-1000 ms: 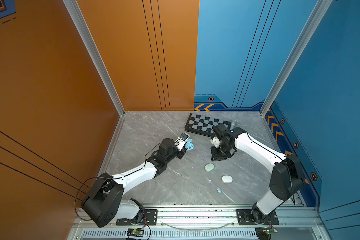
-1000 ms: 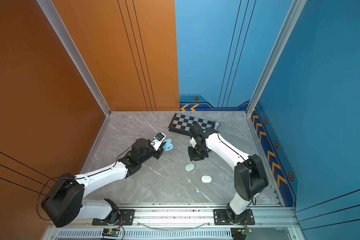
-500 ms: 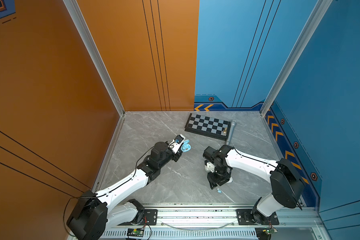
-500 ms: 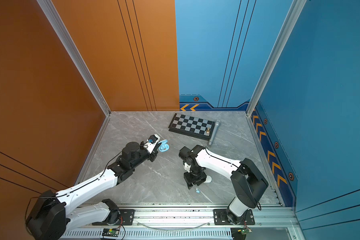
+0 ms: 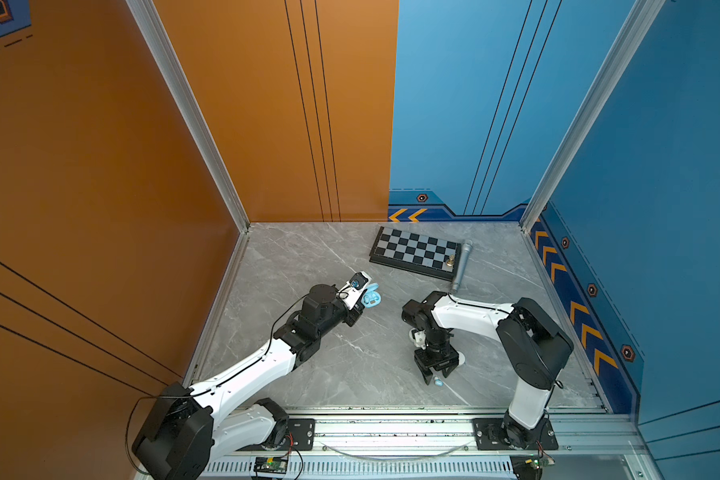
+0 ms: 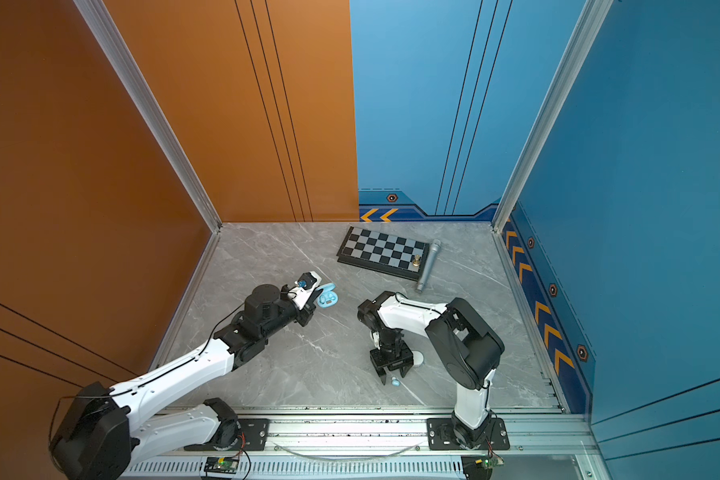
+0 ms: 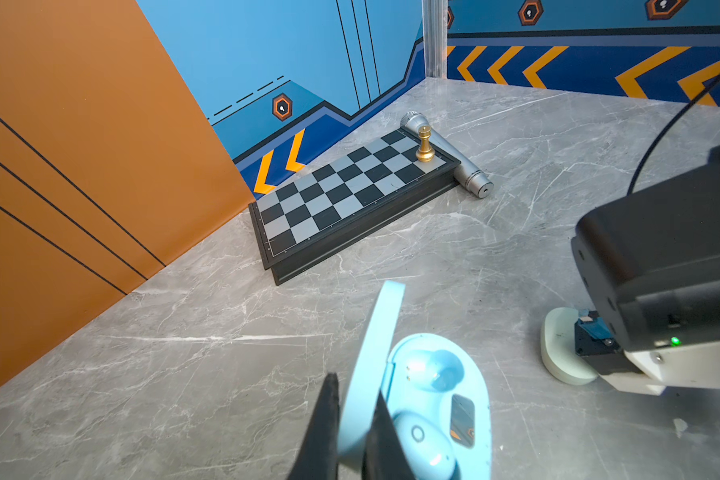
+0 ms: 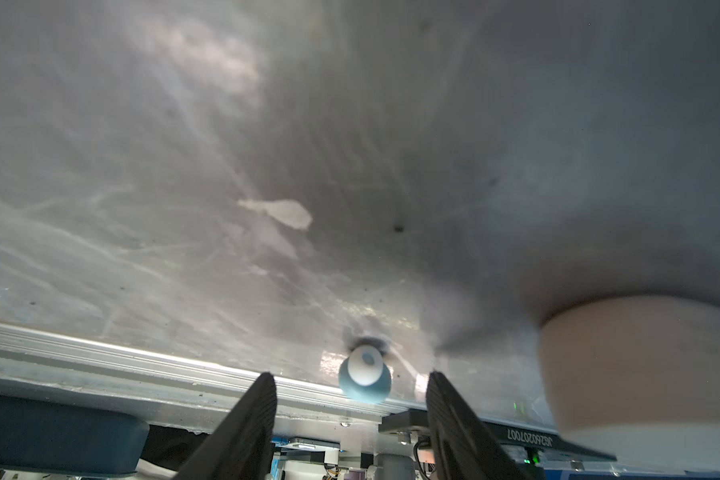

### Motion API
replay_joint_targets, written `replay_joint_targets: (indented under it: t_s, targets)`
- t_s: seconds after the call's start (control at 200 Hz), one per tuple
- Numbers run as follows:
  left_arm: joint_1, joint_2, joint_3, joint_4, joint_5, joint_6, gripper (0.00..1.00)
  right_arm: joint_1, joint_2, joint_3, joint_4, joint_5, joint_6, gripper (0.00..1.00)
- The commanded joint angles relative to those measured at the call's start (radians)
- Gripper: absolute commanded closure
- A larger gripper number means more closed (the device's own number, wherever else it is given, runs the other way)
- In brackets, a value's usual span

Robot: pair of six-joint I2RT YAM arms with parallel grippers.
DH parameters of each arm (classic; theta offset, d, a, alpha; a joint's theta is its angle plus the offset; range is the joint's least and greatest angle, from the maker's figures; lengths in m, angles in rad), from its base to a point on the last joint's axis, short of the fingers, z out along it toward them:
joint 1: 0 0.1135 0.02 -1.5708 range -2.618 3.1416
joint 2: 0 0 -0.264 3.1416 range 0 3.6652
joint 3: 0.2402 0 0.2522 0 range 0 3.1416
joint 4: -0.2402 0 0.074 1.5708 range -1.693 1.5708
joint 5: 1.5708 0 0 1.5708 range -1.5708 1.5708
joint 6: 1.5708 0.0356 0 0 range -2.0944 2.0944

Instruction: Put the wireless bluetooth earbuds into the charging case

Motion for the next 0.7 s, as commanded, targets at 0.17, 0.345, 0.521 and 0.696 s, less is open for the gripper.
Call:
replay_joint_targets:
  t_s: [0.17,0.345,0.521,0.696]
  targets:
    - [0.023,0.014,0.029,-0.025,0.010,0.028,1.00,0.004,0.074,0.045,-0.045,0.051,-0.049,0.52]
    - [0.029,0.021,0.044,-0.036,0.016,0.034,1.00,0.009,0.096,0.048,-0.035,0.080,-0.055,0.59]
    - [0.034,0.026,0.056,-0.045,0.021,0.039,1.00,0.011,0.095,0.054,-0.028,0.092,-0.062,0.67]
    - [0.035,0.025,0.065,-0.050,0.020,0.044,1.00,0.012,0.090,0.055,-0.017,0.096,-0.062,0.78]
